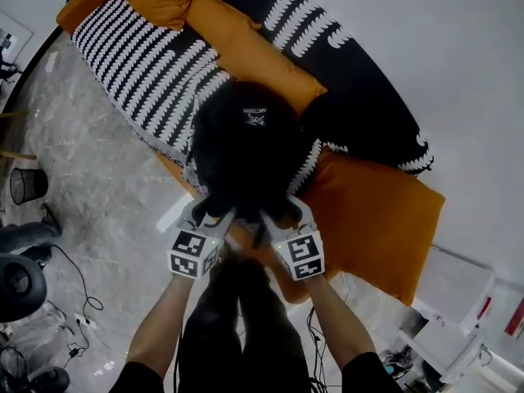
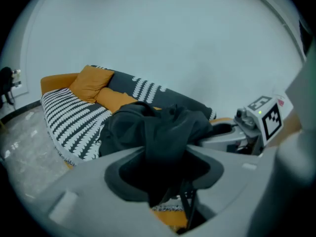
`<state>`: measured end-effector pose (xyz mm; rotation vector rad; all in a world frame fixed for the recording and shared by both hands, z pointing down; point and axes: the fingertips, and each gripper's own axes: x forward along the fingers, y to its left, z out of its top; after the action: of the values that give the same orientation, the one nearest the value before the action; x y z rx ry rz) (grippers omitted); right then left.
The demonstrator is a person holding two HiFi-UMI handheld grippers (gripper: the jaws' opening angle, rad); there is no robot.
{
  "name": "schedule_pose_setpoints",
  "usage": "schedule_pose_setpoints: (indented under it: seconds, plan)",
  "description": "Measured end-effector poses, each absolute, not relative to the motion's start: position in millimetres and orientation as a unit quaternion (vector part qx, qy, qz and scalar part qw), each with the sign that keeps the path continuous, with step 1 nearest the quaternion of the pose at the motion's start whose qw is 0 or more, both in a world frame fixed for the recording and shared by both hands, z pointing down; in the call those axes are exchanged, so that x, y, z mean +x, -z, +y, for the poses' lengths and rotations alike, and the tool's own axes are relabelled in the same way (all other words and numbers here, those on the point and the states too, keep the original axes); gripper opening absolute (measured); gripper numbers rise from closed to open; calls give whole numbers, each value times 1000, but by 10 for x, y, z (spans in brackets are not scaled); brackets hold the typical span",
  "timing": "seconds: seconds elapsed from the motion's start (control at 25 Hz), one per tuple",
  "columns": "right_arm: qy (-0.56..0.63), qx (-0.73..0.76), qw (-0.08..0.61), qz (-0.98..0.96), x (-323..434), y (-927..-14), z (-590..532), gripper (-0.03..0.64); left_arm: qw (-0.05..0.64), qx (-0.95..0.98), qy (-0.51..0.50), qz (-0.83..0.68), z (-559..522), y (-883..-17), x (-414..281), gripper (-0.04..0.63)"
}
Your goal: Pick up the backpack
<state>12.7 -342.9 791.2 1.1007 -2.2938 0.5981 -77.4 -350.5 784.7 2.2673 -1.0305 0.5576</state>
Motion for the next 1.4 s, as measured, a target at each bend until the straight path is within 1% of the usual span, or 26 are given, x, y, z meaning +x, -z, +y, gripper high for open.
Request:
schedule_pose_setpoints:
  seconds: [0.04,0.12,0.2,0.36,0.48,0.64,0.8,1.12,1.4]
  plan:
    - [-225,409,254,-847,129,-7892,-3443,185,295,851,-202,-385,-3521,-7811,-745,188]
    - [-232,415,237,-847,140,-7828,-3476,145,298,853,-191,-382,-3557,-7725,-688,152]
    - [-234,418,221,-849,135,-7723,-3518,110,298,857,-182,-379,-3602,-7624,-658,137]
    - [-232,423,208,-851,153,-7494,-3589,87,302,861,-179,-367,-3667,-7398,-622,120]
    - [-235,429,184,-853,158,-7157,-3617,80,312,862,-165,-363,-3686,-7081,-635,108]
    - [-223,430,154,-861,123,-6511,-3654,75,297,871,-143,-364,-3705,-6433,-691,100]
    - [-229,419,146,-866,180,-6154,-3652,69,293,877,-139,-355,-3720,-6038,-634,98]
    - [-267,383,150,-872,167,-5342,-2812,67,307,876,-154,-338,-2924,-5165,-643,98]
    - [-236,361,139,-891,83,-4645,-2265,67,274,885,-158,-342,-2339,-4452,-721,97]
